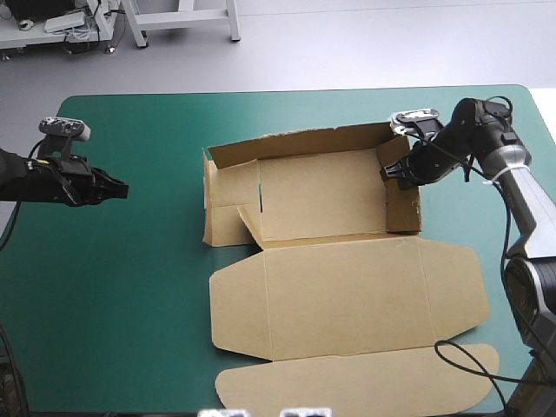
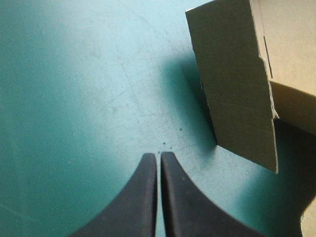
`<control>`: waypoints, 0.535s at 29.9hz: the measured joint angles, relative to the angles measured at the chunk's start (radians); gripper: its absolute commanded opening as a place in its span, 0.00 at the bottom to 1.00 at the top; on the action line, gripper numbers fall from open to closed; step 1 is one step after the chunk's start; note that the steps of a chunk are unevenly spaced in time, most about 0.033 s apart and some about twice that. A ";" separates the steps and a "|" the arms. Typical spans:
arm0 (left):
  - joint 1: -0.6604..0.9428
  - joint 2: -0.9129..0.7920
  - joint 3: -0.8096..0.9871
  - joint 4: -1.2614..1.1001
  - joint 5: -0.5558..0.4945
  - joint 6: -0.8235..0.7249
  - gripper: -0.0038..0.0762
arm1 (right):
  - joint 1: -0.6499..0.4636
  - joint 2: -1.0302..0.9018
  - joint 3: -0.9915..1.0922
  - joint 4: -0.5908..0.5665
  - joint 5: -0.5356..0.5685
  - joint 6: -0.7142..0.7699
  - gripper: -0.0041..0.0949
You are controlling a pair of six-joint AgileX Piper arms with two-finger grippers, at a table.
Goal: Fold the box
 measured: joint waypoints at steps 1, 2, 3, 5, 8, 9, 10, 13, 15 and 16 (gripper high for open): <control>0.000 0.000 0.000 -0.003 0.001 0.000 0.06 | 0.000 0.007 -0.008 0.000 0.001 0.006 0.03; 0.000 0.000 0.001 -0.007 0.001 0.000 0.06 | 0.000 0.015 -0.017 0.000 0.004 0.012 0.06; 0.000 0.000 0.001 -0.011 0.001 0.000 0.06 | 0.000 0.022 -0.025 0.000 0.004 0.016 0.08; 0.000 0.000 0.001 -0.022 0.004 0.000 0.06 | 0.000 0.030 -0.037 0.000 0.004 0.019 0.20; 0.000 0.000 0.001 -0.044 0.015 0.000 0.06 | 0.001 0.045 -0.058 0.001 0.012 0.008 0.43; 0.000 0.000 0.001 -0.047 0.018 0.000 0.06 | 0.002 0.050 -0.065 0.001 0.023 0.007 0.51; 0.000 0.000 0.001 -0.050 0.019 0.000 0.06 | 0.003 0.053 -0.072 0.000 0.035 0.008 0.58; 0.000 0.000 0.001 -0.055 0.020 -0.001 0.06 | 0.003 0.056 -0.105 0.001 0.063 0.022 0.69; 0.000 0.000 0.001 -0.056 0.021 -0.001 0.06 | 0.003 0.053 -0.141 0.001 0.070 0.038 0.70; 0.000 0.000 0.001 -0.058 0.021 -0.001 0.06 | 0.003 0.050 -0.160 0.002 0.071 0.047 0.70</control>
